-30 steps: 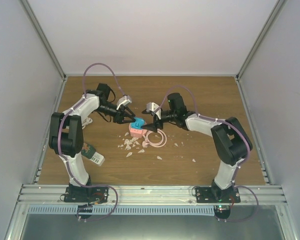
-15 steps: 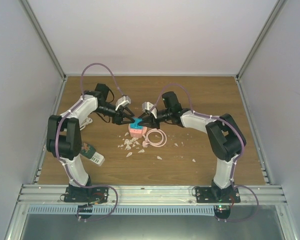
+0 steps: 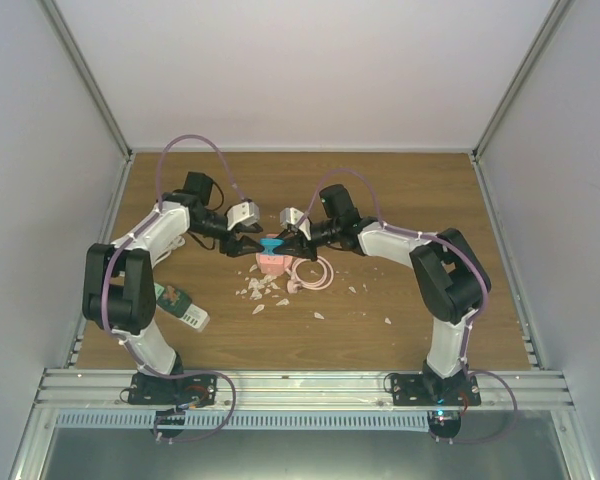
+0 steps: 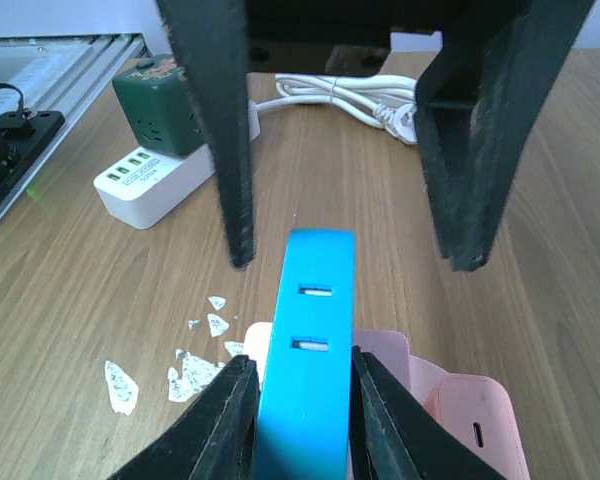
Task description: Pull the plug off the socket
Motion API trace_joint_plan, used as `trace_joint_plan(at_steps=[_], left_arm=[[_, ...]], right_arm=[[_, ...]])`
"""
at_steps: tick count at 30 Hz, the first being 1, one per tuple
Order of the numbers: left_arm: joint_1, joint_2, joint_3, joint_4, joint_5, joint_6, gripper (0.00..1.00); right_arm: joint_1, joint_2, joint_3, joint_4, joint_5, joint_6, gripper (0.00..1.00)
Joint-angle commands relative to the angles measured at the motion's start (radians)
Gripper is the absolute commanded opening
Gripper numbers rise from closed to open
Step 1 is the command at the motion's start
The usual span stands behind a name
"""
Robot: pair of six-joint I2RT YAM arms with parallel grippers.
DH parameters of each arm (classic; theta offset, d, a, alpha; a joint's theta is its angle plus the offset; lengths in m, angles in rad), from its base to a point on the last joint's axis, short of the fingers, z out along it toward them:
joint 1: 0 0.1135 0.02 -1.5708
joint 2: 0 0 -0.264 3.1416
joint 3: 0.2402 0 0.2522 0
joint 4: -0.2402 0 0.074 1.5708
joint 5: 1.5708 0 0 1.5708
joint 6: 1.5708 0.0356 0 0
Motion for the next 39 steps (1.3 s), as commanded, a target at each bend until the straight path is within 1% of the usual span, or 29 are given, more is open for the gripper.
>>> trace_joint_plan(at_steps=[1,5,8,13,14,15,16,18,21,23,24,26,33,36,39], left_arm=[[-0.033,-0.067,-0.065,0.111,-0.006,0.061,0.62],[-0.056,-0.1,-0.12,0.179,-0.029,0.065,0.54],[-0.066,-0.103,-0.128,0.185,-0.042,0.072,0.48],[-0.068,-0.099,-0.127,0.186,-0.037,0.069,0.36],[-0.069,-0.099,-0.129,0.19,-0.035,0.064,0.34],[-0.072,-0.098,-0.13,0.193,-0.033,0.06,0.32],[-0.074,-0.099,-0.129,0.192,-0.034,0.058,0.29],[-0.077,-0.098,-0.131,0.19,-0.033,0.058,0.25],[-0.076,-0.105,-0.146,0.205,-0.043,0.056,0.24],[-0.075,-0.11,-0.156,0.212,-0.048,0.056,0.24],[-0.077,-0.111,-0.159,0.215,-0.047,0.055,0.24],[-0.076,-0.11,-0.162,0.218,-0.044,0.051,0.24],[-0.077,-0.119,-0.177,0.234,-0.032,0.05,0.23],[-0.076,-0.119,-0.174,0.23,-0.032,0.048,0.23],[-0.077,-0.119,-0.175,0.229,-0.031,0.05,0.22]], right_arm=[[0.01,-0.02,-0.009,0.009,0.002,-0.025,0.26],[0.01,-0.029,-0.021,0.014,0.0,-0.035,0.28],[0.01,-0.041,-0.039,0.026,0.004,-0.042,0.32],[0.009,-0.053,-0.074,0.061,0.01,-0.048,0.55],[0.01,-0.053,-0.079,0.066,0.013,-0.05,0.61],[0.009,-0.051,-0.085,0.071,0.02,-0.055,0.69],[0.01,-0.048,-0.09,0.075,0.024,-0.061,0.73],[0.01,-0.04,-0.103,0.091,0.033,-0.066,0.78],[0.01,-0.022,-0.115,0.116,0.036,-0.06,0.83],[0.009,-0.016,-0.136,0.165,0.04,-0.036,0.98],[0.01,-0.016,-0.151,0.213,0.042,-0.023,0.99],[0.01,-0.013,-0.175,0.265,0.04,-0.003,1.0],[0.009,0.034,-0.179,0.357,0.068,0.014,1.0],[0.01,0.054,-0.176,0.374,0.074,0.018,0.94],[0.009,0.066,-0.185,0.384,0.087,0.007,0.93]])
